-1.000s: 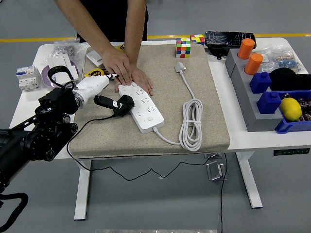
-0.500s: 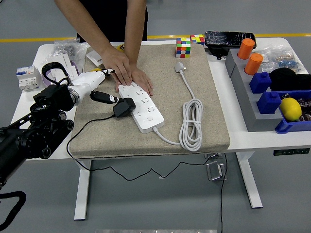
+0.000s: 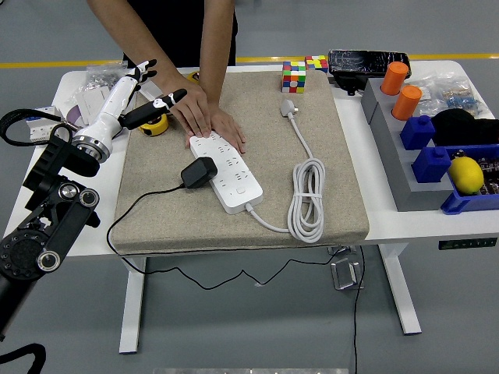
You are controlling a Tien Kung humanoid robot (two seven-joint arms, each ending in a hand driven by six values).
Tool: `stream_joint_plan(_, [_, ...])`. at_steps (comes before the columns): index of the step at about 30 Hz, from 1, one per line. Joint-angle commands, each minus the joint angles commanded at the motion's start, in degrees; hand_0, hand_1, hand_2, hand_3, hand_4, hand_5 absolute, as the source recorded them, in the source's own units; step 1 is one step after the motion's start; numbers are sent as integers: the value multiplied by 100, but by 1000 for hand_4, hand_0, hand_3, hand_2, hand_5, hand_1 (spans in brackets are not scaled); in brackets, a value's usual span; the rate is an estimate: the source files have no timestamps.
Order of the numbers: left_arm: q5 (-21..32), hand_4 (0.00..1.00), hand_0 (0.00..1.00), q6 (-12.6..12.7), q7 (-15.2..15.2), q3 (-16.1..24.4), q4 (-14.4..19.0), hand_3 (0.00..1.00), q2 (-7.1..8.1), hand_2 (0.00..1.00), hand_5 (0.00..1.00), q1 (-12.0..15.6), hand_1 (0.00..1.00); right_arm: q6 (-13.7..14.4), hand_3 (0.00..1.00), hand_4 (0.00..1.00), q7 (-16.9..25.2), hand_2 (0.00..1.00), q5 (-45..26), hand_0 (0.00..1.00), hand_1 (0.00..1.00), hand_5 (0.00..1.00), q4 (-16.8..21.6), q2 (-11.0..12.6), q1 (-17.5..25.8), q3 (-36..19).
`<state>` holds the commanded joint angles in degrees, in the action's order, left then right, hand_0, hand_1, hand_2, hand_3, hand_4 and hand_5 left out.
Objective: Pick up the plug,place it near the board,insert it into the board,press the button
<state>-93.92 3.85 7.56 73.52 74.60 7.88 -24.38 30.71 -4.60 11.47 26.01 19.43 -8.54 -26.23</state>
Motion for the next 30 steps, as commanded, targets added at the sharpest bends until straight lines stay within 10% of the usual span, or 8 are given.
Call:
stream_joint_plan(11, [2301, 998, 998, -431, 265, -265, 1195, 998, 142, 998, 998, 962, 998, -4, 833, 998, 2, 829, 10, 935, 900, 998, -5, -18, 20, -53])
stream_joint_plan(30, [1379, 998, 998, -674, 239, -963, 429, 998, 260, 998, 998, 1070, 998, -11, 833, 998, -4, 829, -7, 935, 900, 998, -13, 20, 23, 13])
